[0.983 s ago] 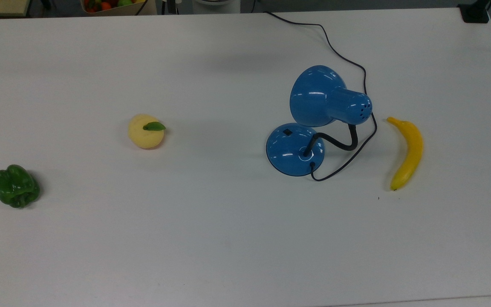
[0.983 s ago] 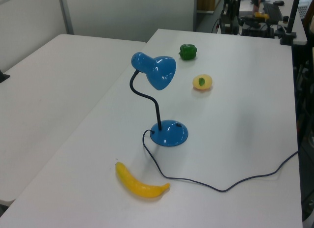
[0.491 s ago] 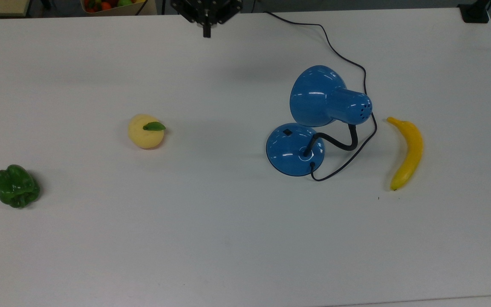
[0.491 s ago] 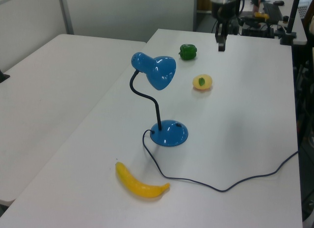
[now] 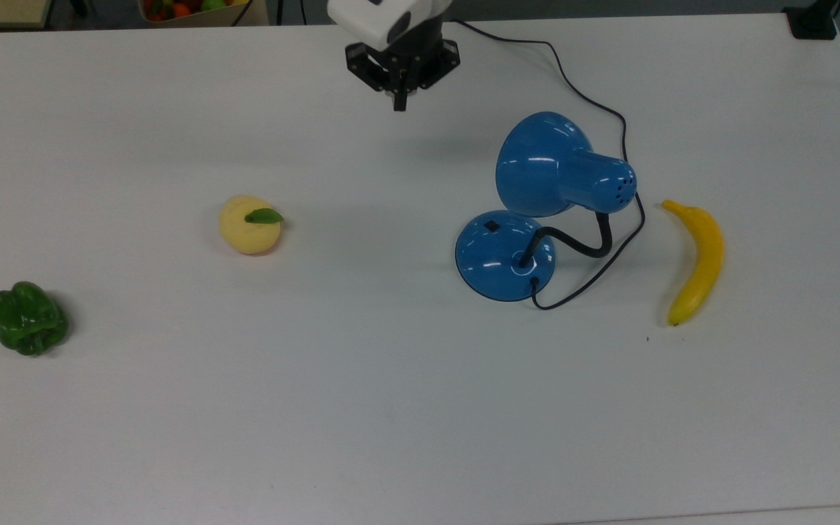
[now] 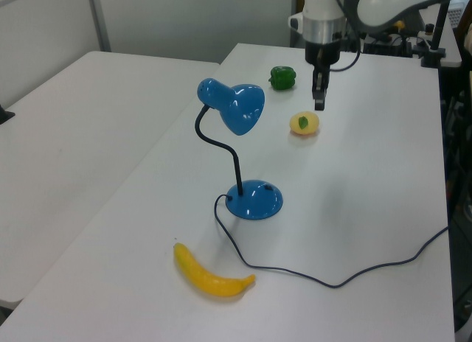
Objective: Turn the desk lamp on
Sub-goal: 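Move the gripper toward the blue lamp's base switch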
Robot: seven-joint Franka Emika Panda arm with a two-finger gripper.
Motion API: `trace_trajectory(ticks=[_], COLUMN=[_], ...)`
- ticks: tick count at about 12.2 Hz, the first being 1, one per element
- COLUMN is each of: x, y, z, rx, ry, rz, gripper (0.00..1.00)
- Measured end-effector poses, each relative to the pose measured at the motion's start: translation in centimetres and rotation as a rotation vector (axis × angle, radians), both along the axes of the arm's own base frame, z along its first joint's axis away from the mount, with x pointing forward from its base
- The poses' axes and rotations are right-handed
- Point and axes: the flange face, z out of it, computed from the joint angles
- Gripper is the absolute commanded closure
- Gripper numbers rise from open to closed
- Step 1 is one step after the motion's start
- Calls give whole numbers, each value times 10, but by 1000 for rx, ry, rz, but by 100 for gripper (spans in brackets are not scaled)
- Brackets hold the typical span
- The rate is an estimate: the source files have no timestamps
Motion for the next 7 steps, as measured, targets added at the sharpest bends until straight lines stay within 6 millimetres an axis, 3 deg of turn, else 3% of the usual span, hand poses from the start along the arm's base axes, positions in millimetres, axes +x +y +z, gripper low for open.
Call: trace_trajectory(ticks=[4, 7], x=[10, 14], y=[39, 63], z=[-55, -82], rx=[33, 61], ry=[-59, -100], rz=[73, 113], gripper=[100, 100])
